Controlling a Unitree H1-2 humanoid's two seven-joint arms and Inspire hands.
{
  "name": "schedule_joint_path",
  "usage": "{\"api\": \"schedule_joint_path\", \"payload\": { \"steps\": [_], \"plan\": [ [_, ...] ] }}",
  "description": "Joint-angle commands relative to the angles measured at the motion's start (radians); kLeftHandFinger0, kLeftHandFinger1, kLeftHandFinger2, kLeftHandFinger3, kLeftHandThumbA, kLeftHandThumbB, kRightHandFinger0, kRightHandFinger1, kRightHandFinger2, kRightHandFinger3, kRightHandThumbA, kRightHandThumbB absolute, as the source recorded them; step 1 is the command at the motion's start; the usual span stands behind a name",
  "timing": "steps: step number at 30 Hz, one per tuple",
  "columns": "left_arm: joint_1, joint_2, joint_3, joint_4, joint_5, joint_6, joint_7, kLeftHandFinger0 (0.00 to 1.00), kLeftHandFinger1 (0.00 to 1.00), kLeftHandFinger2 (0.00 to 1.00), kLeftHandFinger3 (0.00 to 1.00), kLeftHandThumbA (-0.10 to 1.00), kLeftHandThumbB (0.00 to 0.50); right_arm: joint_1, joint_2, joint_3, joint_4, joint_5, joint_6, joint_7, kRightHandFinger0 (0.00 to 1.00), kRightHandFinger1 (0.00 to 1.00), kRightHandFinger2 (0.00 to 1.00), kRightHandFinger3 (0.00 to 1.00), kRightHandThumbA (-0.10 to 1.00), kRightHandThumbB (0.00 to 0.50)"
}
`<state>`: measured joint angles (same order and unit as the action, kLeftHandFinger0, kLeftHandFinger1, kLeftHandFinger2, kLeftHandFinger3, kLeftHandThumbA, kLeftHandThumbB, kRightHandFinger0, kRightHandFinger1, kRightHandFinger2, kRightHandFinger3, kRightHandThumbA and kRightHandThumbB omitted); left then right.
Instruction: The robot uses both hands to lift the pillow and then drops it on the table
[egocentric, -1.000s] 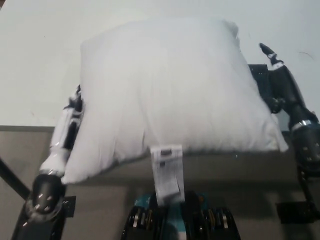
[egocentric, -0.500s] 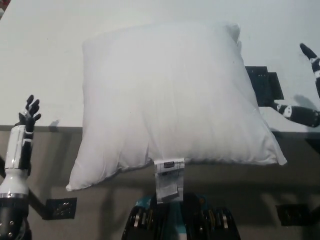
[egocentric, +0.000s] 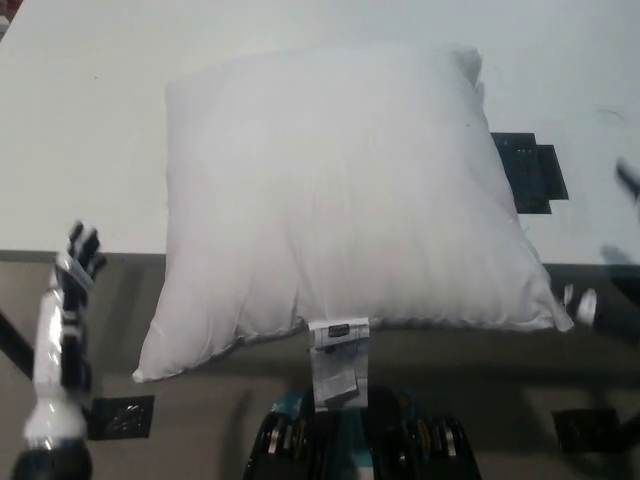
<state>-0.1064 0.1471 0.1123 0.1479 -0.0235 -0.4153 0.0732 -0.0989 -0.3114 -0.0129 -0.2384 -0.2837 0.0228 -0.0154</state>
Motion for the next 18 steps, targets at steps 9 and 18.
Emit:
{"api": "schedule_joint_path", "payload": {
  "steps": [9,18],
  "plan": [
    [0.079,-0.124,0.058,0.059,-0.068,-0.055,-0.105,1.00,1.00,1.00,1.00,1.00,0.069,0.141,0.008,0.103,0.176,-0.116,-0.281,-0.064,1.00,1.00,1.00,1.00,1.00,0.178],
    [0.035,-0.103,0.018,0.087,0.038,-0.055,-0.036,1.00,1.00,1.00,1.00,1.00,0.093,0.073,0.003,0.096,0.287,-0.081,-0.324,-0.038,1.00,1.00,1.00,1.00,1.00,0.165]
  ]
}}
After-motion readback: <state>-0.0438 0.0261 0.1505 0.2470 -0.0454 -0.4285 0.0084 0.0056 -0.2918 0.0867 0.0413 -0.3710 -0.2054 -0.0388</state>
